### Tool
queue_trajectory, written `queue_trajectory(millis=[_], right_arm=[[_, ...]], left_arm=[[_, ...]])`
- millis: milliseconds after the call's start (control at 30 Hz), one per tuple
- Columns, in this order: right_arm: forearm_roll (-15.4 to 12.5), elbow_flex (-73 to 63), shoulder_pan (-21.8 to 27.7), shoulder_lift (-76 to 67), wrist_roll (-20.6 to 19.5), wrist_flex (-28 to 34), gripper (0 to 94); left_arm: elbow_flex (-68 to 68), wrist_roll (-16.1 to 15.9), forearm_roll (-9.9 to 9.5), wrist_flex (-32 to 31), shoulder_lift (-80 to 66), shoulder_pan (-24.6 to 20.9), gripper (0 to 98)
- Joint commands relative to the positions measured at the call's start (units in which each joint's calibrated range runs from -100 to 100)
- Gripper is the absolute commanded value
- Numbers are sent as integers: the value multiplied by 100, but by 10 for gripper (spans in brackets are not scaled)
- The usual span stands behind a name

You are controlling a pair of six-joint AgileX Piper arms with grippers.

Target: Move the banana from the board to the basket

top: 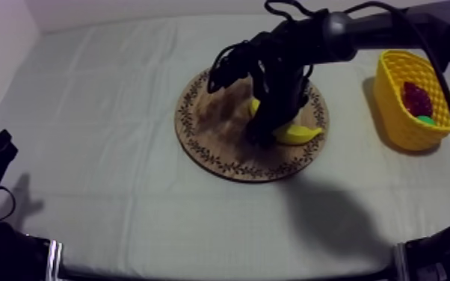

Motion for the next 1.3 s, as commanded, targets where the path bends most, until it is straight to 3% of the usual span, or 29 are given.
queue_trajectory(millis=[0,167,333,833,1267], right_arm=[[8,-9,9,3,-9,-15,440],[30,-49,18,13,-37,-29,271],[50,-42,-4,11,-76,-54,206],[78,-46,16,-958,34,279,187],[-137,-804,97,-2589,391,1509,182]], left_arm=[[3,0,2,-1,0,1,1],[3,0,2,-1,0,1,1],[3,0,2,-1,0,1,1],[3,0,2,-1,0,1,1],[3,0,2,-1,0,1,1]])
